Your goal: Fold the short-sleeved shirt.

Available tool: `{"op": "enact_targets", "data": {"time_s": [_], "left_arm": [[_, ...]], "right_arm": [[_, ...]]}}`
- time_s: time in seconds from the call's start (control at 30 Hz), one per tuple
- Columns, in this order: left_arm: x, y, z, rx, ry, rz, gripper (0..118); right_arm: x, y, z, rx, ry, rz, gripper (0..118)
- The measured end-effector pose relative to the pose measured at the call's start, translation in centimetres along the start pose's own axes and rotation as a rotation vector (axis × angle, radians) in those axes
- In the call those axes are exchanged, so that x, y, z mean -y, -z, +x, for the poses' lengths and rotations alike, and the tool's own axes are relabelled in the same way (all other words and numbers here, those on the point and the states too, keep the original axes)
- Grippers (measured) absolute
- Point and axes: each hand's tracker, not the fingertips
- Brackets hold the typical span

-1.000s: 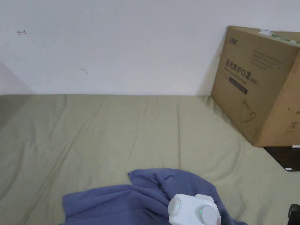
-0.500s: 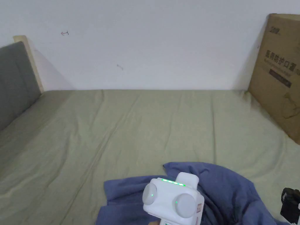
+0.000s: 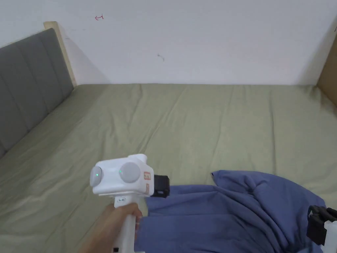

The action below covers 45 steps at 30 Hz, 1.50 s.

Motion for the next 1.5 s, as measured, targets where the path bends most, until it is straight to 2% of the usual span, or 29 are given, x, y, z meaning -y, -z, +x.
{"op": "enact_targets", "data": {"time_s": [0.1,0.2,0.33,0.37,0.43,0.47,0.5,0.53,0.57,0.7,0.77,0.83,0.87,0.9,0.93,0.97,1.0,1.03,1.07,1.17,1.2,1.27,1.3,1.33,1.37,1.4,1.43,1.47,1.5], "left_arm": [[-2.6,4.8,-1.3,-0.04,-0.1,-0.082,93],[-3.4,9.5,-1.4,-0.063,-0.076,-0.202,92],[-2.5,12.0,-1.0,-0.099,-0.12,-0.192,80],[-2.7,11.7,-0.4,-0.133,-0.119,-0.186,67],[-2.7,10.7,0.8,-0.198,-0.025,-0.161,37],[-2.5,10.7,1.6,-0.233,-0.004,-0.151,15],[-2.3,10.8,2.2,-0.289,0.036,-0.143,5],[-2.1,10.8,2.5,-0.306,0.05,-0.127,5],[-1.9,10.7,2.0,-0.262,0.019,-0.134,5],[-2.7,8.3,0.3,-0.155,-0.056,-0.113,5],[-3.0,6.4,0.2,-0.137,-0.05,-0.084,5],[-3.4,4.0,0.1,-0.101,-0.035,-0.035,5],[-3.5,3.1,0.2,-0.085,-0.025,-0.019,5],[-3.6,2.0,0.3,-0.072,-0.02,0.002,5],[-3.6,1.2,0.4,-0.062,-0.022,0.017,5],[-3.7,0.5,0.4,-0.053,-0.012,0.024,5],[-3.7,0.0,0.6,-0.052,0.004,0.031,5],[-3.6,-0.4,0.9,-0.053,0.018,0.045,5],[-3.5,-0.6,1.1,-0.059,0.037,0.048,5],[-3.1,-1.2,1.7,-0.057,0.043,0.059,5],[-3.0,-1.2,1.7,-0.057,0.04,0.06,5],[-3.1,-0.4,1.3,-0.064,0.057,0.059,5],[-3.1,-0.2,1.1,-0.077,0.057,0.05,5],[-3.0,0.0,0.9,-0.08,0.063,0.044,5],[-3.1,0.1,0.7,-0.081,0.054,0.038,5],[-3.1,0.2,0.5,-0.075,0.04,0.034,5],[-3.1,0.3,0.3,-0.069,0.037,0.031,5],[-3.1,0.2,0.3,-0.071,0.03,0.028,5],[-3.1,0.0,0.3,-0.075,0.028,0.032,5]], "right_arm": [[0.1,1.2,0.4,0.015,-0.009,-0.027,0],[0.5,2.3,1.2,0.033,-0.005,-0.063,0],[1.3,3.9,2.3,0.07,-0.009,-0.121,0],[1.6,4.2,2.5,0.08,-0.008,-0.133,0],[2.0,4.9,2.8,0.106,0.006,-0.159,0],[2.1,5.2,2.9,0.112,0.016,-0.164,0],[2.3,5.5,3.3,0.127,0.028,-0.171,0],[2.3,5.6,3.5,0.139,0.028,-0.165,0],[2.2,5.7,3.7,0.145,0.025,-0.164,0],[0.2,6.2,5.8,0.082,0.044,-0.146,0],[-1.9,7.3,7.2,-0.02,0.088,-0.142,0],[-4.7,9.9,8.5,-0.114,0.097,-0.156,1],[-5.8,11.1,8.9,-0.098,0.101,-0.155,6],[-7.3,12.8,9.1,-0.085,0.09,-0.15,24],[-8.6,14.9,9.5,-0.115,0.05,-0.169,48],[-9.8,16.9,9.6,-0.131,0.029,-0.208,77],[-10.7,19.0,9.6,-0.143,-0.008,-0.254,89],[-11.4,21.1,8.8,-0.15,-0.072,-0.307,89],[-11.6,23.1,8.6,-0.138,-0.101,-0.33,89],[-10.4,29.9,7.8,-0.03,-0.182,-0.505,89],[-9.4,31.8,7.6,-0.035,-0.221,-0.571,85],[-7.2,34.2,7.5,-0.044,-0.241,-0.671,75],[-6.5,34.9,7.4,-0.019,-0.235,-0.676,75],[-7.1,34.3,7.1,-0.019,-0.231,-0.599,74],[-7.8,34.2,6.9,-0.027,-0.248,-0.622,65],[-8.1,33.9,7.0,-0.052,-0.299,-0.633,48],[-8.5,33.6,7.2,-0.08,-0.32,-0.624,19],[-8.7,33.4,7.1,-0.054,-0.31,-0.616,3],[-8.7,33.4,7.0,-0.044,-0.311,-0.611,3]]}}
